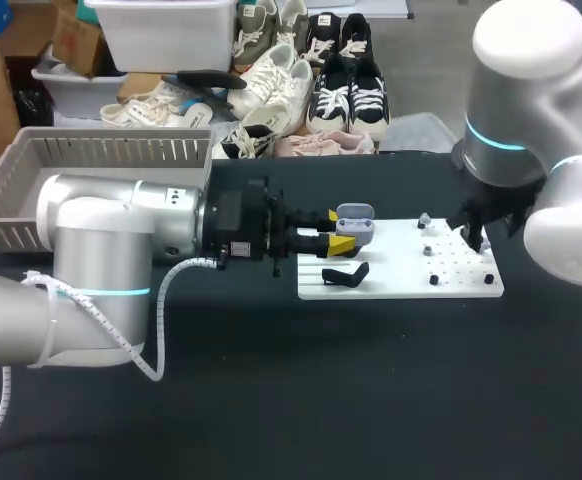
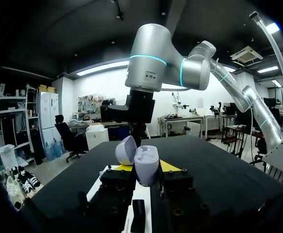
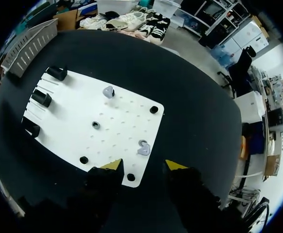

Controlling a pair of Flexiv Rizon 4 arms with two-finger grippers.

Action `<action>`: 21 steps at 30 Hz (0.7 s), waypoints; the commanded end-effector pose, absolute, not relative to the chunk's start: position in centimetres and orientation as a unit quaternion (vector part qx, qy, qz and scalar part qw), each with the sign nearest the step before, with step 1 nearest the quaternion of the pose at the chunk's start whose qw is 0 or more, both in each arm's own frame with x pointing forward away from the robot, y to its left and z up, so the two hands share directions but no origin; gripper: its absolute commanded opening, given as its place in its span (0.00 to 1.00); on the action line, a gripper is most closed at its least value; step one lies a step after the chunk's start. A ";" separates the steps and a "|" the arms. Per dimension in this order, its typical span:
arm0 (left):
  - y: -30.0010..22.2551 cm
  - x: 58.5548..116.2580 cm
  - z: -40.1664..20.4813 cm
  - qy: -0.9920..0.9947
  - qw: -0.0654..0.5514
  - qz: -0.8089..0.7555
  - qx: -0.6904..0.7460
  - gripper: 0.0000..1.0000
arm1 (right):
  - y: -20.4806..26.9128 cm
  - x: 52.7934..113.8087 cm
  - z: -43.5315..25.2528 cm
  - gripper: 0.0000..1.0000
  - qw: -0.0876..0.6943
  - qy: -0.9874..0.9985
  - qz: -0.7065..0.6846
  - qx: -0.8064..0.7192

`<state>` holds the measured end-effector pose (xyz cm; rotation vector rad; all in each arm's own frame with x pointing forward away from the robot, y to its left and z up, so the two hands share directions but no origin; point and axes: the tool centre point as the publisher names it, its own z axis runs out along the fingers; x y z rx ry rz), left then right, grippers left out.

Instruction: Pick up each earbud case from the left stands, insert the matching earbuds, close the lid, and place the case in the box.

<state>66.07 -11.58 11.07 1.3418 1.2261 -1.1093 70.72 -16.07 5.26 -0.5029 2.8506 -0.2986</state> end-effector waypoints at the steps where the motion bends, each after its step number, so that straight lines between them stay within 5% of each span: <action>1: -11.6 66.2 11.0 0.503 0.484 -0.456 0.551 0.00 | -16.2 71.0 4.5 0.47 0.115 0.973 -0.101 -0.171; 21: -11.6 66.2 11.0 0.503 0.484 -0.456 0.551 0.00 | -16.6 72.4 2.7 0.39 0.105 0.976 -0.096 -0.166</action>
